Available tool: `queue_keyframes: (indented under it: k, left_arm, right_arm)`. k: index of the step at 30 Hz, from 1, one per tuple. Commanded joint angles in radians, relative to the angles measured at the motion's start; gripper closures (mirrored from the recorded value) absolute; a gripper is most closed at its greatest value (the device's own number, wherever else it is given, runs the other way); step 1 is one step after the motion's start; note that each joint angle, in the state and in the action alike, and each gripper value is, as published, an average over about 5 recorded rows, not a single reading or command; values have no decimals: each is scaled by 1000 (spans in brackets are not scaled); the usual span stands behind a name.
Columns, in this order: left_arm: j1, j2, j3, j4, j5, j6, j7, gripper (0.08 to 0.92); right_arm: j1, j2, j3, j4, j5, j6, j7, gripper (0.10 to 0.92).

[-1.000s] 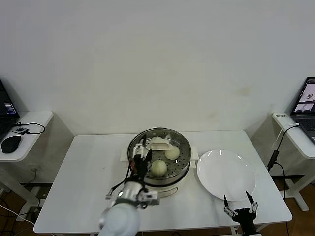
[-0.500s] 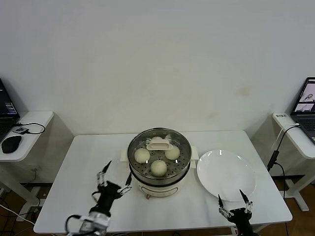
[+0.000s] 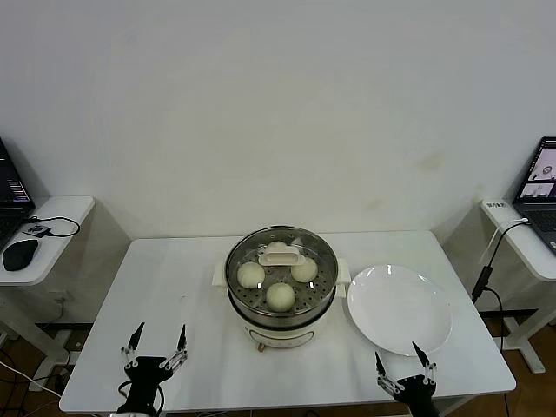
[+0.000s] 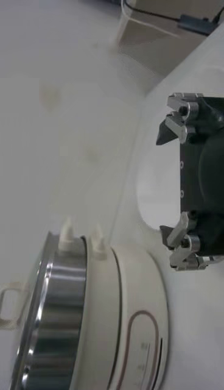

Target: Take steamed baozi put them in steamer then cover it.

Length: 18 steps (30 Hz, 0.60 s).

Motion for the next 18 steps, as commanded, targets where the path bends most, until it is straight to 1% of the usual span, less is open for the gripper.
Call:
queue_keyframes:
  k: [1, 18]
  left_arm:
    - [49, -25, -46, 53, -136, -73, -19, 177]
    - [44, -51, -28, 59, -121, -62, -17, 177]
  right_arm:
    - [-15, -2, -22, 2, 15, 0, -4, 202]
    - [-33, -6, -40, 5, 19, -15, -5, 203]
